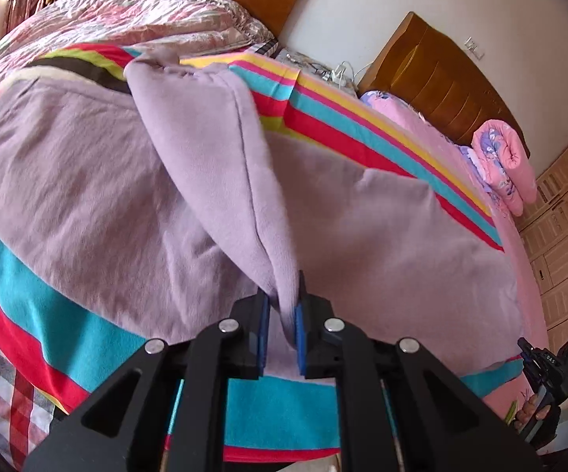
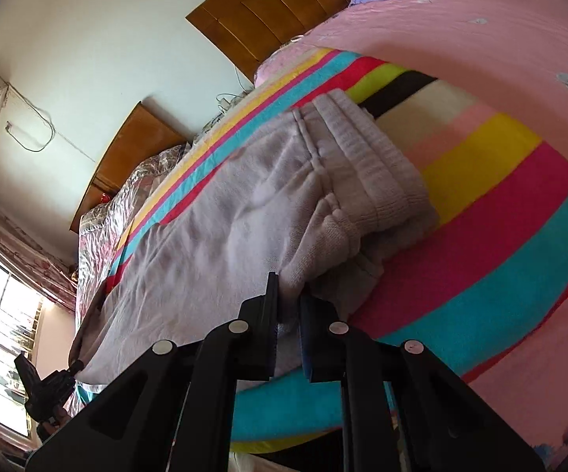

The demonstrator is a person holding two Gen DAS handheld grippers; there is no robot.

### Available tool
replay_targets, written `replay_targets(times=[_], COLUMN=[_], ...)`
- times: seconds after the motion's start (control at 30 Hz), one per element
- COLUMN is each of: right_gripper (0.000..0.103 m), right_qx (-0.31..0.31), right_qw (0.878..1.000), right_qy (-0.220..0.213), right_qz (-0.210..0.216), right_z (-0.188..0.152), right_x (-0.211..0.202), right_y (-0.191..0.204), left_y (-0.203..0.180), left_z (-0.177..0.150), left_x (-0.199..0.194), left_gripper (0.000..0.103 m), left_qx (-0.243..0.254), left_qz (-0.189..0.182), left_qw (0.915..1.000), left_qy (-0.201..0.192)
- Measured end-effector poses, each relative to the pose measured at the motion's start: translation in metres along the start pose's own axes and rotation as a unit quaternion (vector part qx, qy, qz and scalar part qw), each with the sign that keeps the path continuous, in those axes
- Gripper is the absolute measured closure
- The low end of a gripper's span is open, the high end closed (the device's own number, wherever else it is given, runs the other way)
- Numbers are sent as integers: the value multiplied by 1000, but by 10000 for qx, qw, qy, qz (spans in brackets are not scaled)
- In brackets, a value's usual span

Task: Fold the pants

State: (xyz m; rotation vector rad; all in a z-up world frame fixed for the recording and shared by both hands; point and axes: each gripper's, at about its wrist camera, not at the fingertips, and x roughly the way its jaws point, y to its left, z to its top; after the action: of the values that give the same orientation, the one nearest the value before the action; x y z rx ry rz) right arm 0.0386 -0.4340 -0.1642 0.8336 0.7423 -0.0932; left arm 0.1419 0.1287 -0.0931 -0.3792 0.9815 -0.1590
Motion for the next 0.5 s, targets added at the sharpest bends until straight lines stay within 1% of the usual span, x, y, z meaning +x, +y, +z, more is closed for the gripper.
replay_targets(times=[0.03,0.07,0.17,0.2,0.27,0.33,0.37,0.4,0.43,0.47,0.5], right_gripper=[93,93,93,93,93,93,92,89,84,81,68], right_qx=[65,37,-107,-146,-103,-38,56,113,79,-28,-130], right_qw=[9999,9999,9996,9994,9996,9999,9999,9998,9998,9998,9997], right_qy=[-78,-119,-253,-296,-259,-105,-140,-155,-126,-97,-73], right_qz=[107,83,84,101,59,-60,33,115,162,169,192], right_z=[-3,-2,2,3,2,-3,-8,-10,-10,-11,-13], right_x=[-1,-2,-13,-17,-16,-5,-6,-8,-10,-12,-14], right_y=[-4,-2,10,15,14,6,4,4,7,12,17], left_y=[9,16,13,10,5,9,11,11,10,7,3], left_z=[-8,-11,-10,-9,-8,-9,-10,-12,-14,-14,-15], left_x=[13,15,11,8,6,8,11,12,12,10,7], left_gripper=[92,91,91,91,90,87,87,80,69,65,60], left_qx=[-112,-180,-301,-262,-131,-224,-288,-329,-353,-338,-281], left_qz=[48,-46,-73,-64,25,16,-3,-38,-143,-242,-270], left_qw=[9999,9998,9992,9992,9994,9994,9994,9994,9992,9990,9990], left_qy=[100,-114,-256,-292,-311,-252,-192,-142,-132,-161,-206])
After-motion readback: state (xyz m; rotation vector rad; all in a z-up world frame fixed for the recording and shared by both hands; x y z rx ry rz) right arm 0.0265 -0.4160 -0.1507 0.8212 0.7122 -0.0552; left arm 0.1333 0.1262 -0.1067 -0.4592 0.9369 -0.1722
